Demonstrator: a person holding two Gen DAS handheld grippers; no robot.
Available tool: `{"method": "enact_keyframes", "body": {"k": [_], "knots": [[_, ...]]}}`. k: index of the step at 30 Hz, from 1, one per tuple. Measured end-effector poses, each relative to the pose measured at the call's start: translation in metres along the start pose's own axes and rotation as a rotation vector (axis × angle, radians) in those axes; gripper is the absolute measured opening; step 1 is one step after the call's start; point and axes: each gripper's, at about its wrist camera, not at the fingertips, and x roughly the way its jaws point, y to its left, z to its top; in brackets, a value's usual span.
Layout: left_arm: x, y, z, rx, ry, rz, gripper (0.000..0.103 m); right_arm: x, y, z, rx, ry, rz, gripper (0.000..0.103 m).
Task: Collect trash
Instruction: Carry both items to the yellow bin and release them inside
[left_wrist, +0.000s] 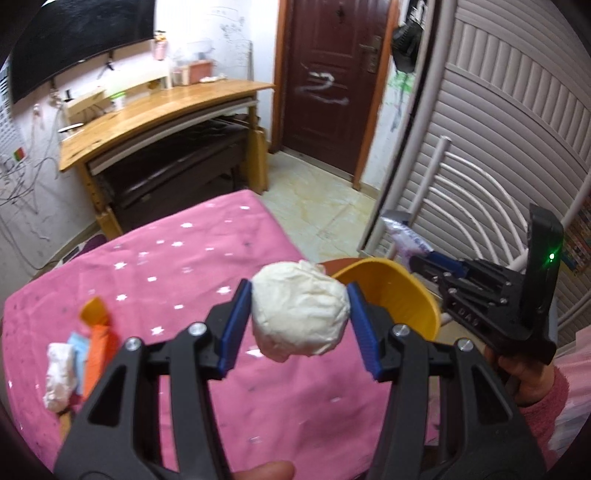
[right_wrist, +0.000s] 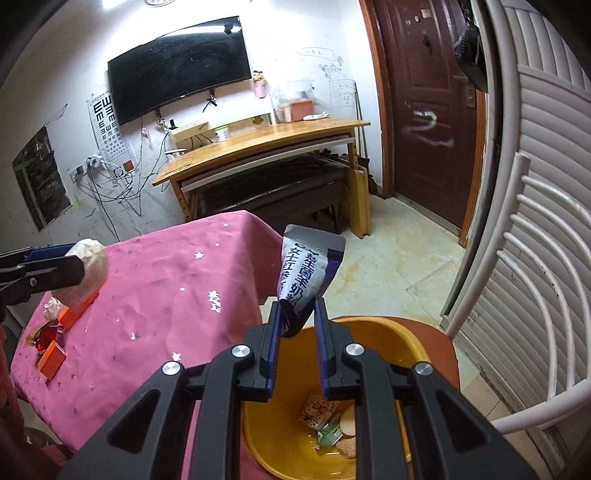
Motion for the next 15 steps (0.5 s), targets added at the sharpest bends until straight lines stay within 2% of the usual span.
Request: {"method": "enact_keyframes", "body": {"k": [10,15], "knots": [[0.044,-0.055,0.024,0.049,0.065,-0.069,0.050,0.017,-0.030,-0.013,0.051,0.061,0.016,0.012],[0.076,-0.069,0.029,0.064,0.118,-0.068,0.050,0.028,-0.037,-0.019,0.058,0.105,0.025,0.012]]}}
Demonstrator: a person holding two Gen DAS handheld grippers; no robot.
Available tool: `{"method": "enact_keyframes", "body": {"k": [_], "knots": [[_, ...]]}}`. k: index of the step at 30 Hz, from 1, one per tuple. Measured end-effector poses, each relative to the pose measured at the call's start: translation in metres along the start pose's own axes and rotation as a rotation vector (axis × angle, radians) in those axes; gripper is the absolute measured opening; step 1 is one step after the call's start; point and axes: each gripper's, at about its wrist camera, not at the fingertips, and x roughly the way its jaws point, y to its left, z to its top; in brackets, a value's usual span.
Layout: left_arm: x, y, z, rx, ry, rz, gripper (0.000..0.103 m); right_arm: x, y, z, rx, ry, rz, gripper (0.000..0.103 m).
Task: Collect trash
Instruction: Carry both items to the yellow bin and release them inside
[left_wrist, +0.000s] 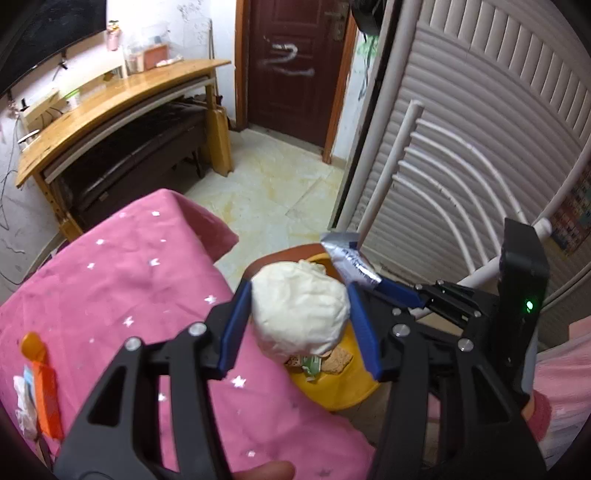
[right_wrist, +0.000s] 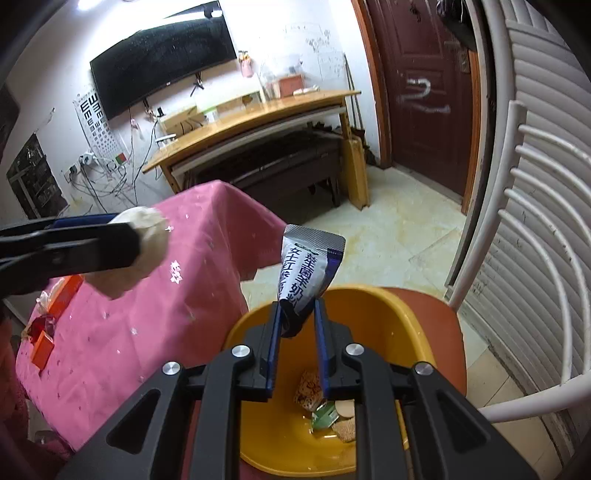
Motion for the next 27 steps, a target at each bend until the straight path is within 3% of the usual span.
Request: {"method": "enact_keyframes", "body": {"k": [10,11,12,15,17,27], "knots": [[0.034,-0.004,0.004,-0.030,0.067,-0.006,0.051,0.024,-0.003,-0.008,-0.015,0.088,-0.006,0.016],[0.035,-0.003,0.005,-0.035,0.071,-0.008,0.052,0.025,-0.003,-0.009,-0.014,0.095,-0.005,0.019],[0.036,-0.003,0.007,-0.040,0.072,-0.009,0.060,0.025,-0.004,-0.009,-0.015,0.097,-0.006,0.021],[0.038,-0.001,0.009,-0.061,0.069,-0.002,0.074,0.025,-0.004,-0.007,-0.019,0.092,-0.014,0.039],[0.037,0.000,0.008,-0.064,0.068,0.008,0.074,0.022,-0.003,-0.007,-0.021,0.083,-0.015,0.049],[0.005,0.022,0.001,-0.120,0.017,0.020,0.078,0.023,0.007,-0.008,-0.047,0.082,-0.015,0.067]]}}
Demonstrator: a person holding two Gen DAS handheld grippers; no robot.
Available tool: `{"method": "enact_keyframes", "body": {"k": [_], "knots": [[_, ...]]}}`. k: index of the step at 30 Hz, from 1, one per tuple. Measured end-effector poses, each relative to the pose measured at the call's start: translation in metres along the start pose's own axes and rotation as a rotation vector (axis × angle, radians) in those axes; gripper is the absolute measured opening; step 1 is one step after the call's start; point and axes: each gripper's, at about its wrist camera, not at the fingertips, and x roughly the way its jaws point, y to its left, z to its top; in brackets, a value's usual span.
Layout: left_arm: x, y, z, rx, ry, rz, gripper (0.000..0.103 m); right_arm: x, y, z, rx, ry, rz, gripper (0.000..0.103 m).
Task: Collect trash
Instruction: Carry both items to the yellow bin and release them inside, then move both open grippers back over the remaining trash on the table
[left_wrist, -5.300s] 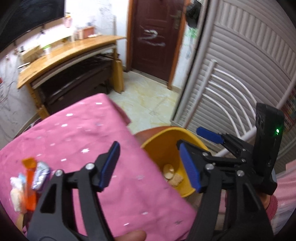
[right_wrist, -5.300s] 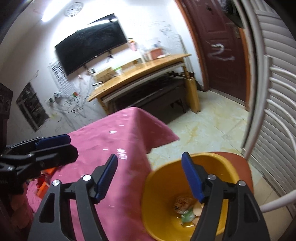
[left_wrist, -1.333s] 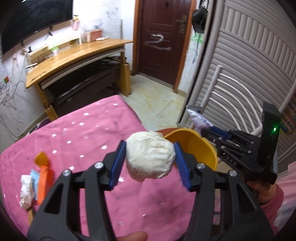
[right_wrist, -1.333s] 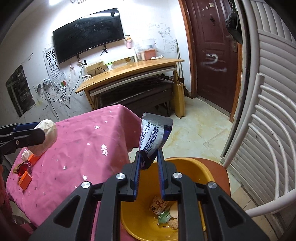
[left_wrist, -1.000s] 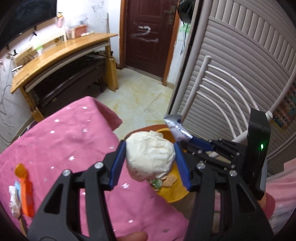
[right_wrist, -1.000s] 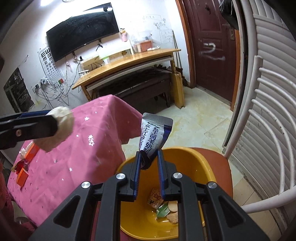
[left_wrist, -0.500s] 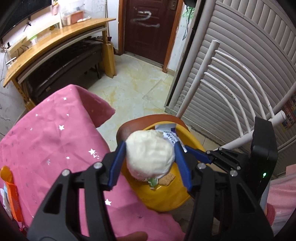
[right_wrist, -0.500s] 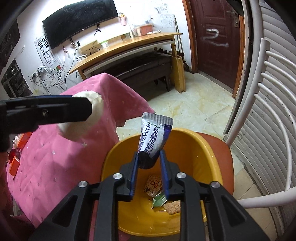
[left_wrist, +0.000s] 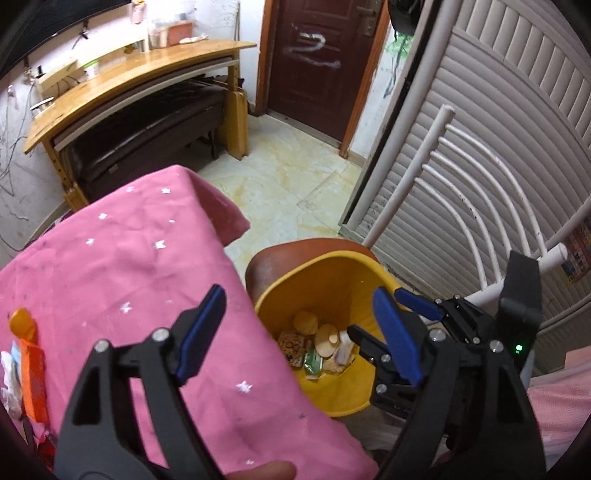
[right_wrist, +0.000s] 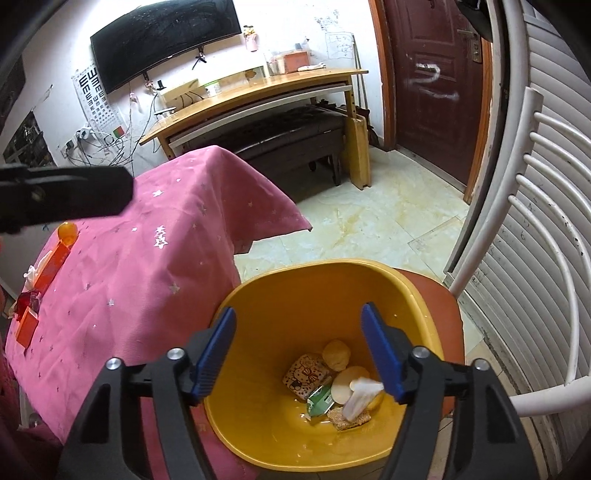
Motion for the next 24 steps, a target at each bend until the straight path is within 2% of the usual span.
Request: {"method": "enact_keyframes", "body": {"k": [8,16,24], "knots": [[-0.041,0.035,-0.016,-0.063,-0.071,0.012,0.079,-0.004,0.026,0.006,-0.052,-0.017,0.001,0.077],[-0.089,0.094,-0.039,-0.126,-0.144,0.116,0.082,-0.017,0.070,0.021,-0.138,-0.059,0.022,0.082],[-0.141,0.166,-0.066,-0.228,-0.206,0.224,0.084,-0.022,0.144,0.034,-0.250,-0.086,0.110,0.085]]}}
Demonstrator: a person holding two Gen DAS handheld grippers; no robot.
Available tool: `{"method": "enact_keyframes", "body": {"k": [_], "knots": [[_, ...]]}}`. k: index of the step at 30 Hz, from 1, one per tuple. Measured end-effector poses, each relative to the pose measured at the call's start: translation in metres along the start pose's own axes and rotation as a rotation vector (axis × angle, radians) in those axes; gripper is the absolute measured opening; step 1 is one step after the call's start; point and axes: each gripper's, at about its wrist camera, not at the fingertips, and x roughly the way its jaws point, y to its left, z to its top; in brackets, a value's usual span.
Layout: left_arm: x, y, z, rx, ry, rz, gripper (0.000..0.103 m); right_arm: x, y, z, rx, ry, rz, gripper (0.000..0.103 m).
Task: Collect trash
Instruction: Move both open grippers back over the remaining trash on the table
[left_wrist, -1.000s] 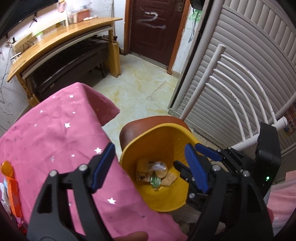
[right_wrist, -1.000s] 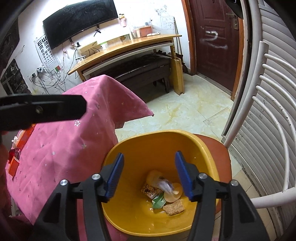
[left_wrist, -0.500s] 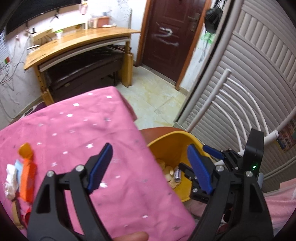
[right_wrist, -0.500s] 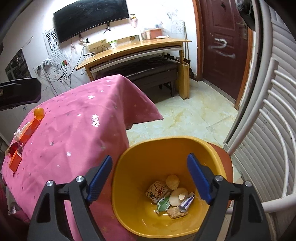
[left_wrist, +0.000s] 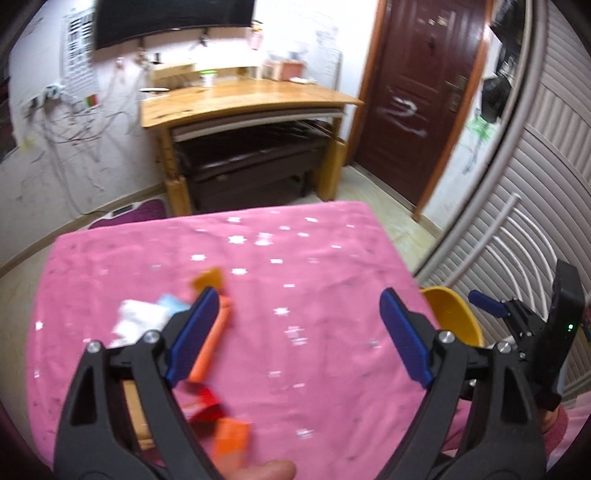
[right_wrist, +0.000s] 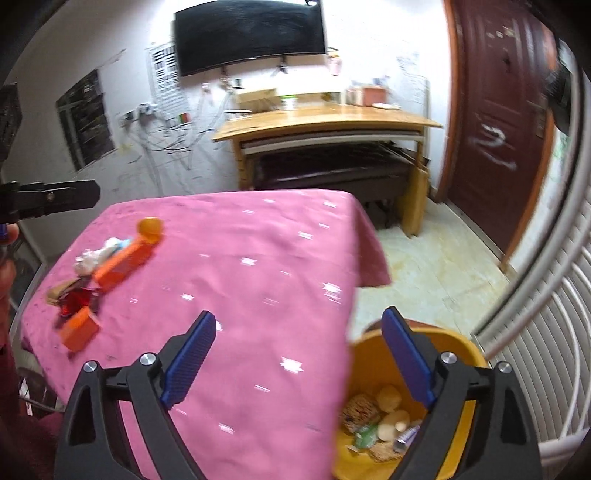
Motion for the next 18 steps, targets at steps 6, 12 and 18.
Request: {"method": "enact_keyframes", "body": {"k": [6,12,18], "knots": [[-0.025,0.060,-0.008,-0.045,-0.031,0.066,0.085,0.023,0.070,0.018,-0.114,0.033,0.063,0.086],[-0.028,0.111,-0.020,-0.096,-0.013,0.109,0.085,0.045,0.125,0.033,-0.194,0.059,0.108,0.086],[-0.010,0.137,-0.037,-0.108,0.035,0.124,0.085,0.074,0.177,0.044,-0.263,0.103,0.134,0.086]]}}
